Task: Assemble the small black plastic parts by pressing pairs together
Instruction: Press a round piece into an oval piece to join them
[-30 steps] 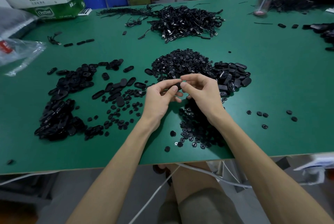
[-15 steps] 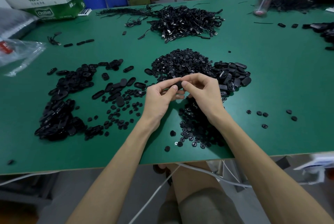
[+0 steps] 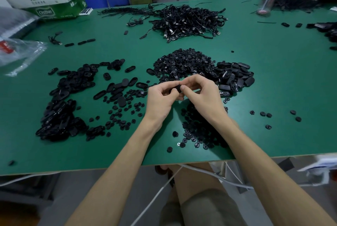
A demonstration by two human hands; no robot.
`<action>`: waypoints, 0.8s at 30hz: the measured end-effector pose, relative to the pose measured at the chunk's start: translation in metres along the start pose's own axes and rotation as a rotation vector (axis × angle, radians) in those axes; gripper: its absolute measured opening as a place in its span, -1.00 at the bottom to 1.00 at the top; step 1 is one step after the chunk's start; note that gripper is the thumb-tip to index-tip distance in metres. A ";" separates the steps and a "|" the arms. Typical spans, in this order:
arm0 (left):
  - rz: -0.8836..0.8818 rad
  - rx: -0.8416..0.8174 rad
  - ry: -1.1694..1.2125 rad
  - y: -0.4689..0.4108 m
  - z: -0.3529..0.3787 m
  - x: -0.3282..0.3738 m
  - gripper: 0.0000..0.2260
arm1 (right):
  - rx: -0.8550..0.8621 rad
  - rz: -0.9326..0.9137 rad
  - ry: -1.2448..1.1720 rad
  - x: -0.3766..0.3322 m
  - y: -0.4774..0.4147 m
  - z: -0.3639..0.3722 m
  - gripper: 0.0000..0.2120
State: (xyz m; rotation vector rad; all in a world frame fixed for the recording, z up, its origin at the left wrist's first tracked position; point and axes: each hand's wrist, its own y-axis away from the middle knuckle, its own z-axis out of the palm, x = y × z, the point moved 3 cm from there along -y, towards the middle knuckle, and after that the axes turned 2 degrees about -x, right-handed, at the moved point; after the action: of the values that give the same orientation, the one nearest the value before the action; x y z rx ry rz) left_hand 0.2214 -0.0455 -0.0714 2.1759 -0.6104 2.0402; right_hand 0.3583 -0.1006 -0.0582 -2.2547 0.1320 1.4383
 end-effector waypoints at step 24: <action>0.000 -0.022 0.073 0.001 0.000 0.000 -0.79 | -0.001 0.050 -0.072 0.002 -0.001 -0.003 -0.89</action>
State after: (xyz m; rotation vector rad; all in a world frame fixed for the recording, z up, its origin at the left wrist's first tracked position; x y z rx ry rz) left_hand 0.2212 -0.0469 -0.0712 2.0783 -0.6222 2.0925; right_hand 0.3619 -0.1004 -0.0588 -2.2111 0.1658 1.5440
